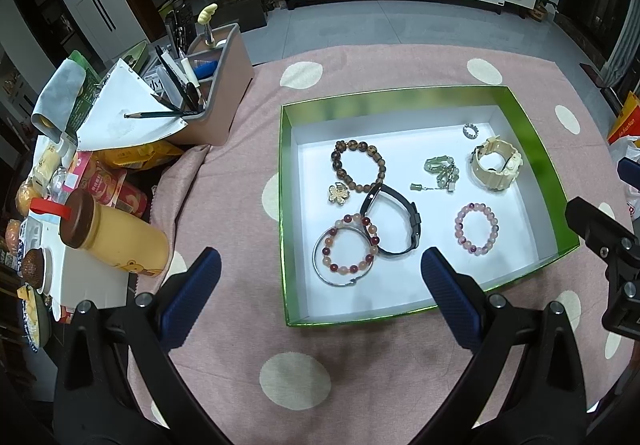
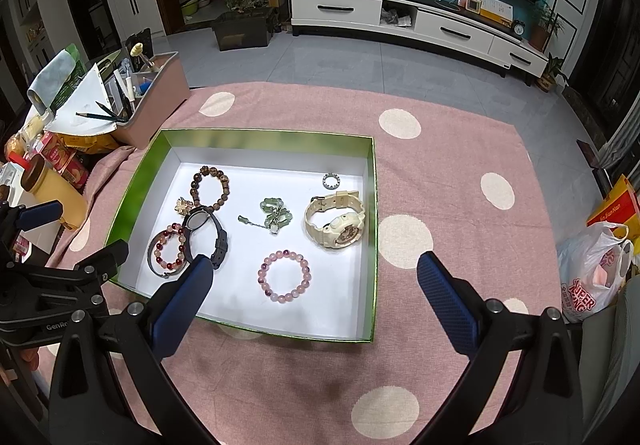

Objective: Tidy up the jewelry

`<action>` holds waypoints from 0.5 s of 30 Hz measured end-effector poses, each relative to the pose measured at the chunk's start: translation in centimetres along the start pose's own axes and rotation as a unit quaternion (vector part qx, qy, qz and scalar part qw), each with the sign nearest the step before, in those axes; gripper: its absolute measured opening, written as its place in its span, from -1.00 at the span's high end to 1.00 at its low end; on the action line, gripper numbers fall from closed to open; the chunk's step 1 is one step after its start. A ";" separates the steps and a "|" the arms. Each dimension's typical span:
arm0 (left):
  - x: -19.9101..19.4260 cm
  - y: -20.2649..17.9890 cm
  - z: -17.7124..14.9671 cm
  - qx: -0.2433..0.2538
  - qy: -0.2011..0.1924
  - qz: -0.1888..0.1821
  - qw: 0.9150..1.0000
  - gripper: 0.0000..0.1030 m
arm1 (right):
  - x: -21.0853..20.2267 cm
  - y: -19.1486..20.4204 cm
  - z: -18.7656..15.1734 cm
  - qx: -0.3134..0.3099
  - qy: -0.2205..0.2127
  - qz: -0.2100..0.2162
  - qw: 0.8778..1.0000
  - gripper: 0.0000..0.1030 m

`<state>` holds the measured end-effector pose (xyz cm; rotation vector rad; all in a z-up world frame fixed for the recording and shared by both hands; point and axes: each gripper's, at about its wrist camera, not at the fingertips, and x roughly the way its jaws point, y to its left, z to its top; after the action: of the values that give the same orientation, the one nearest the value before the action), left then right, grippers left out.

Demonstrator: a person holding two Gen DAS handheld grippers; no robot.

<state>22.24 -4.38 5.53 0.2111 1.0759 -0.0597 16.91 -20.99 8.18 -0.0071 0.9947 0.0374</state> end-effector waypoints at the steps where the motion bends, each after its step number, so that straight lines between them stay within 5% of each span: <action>1: 0.0 0.0 0.0 -0.001 0.000 0.000 1.000 -0.96 | 0.0 0.0 0.0 0.000 0.000 0.000 1.000 -0.97; 15: -0.2 0.1 0.0 -0.002 -0.004 -0.007 1.000 -0.96 | 0.1 0.0 0.0 0.000 0.000 0.000 1.000 -0.97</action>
<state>22.16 -4.25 5.73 0.1991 1.0704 -0.0711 16.95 -20.98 8.14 -0.0081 0.9955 0.0370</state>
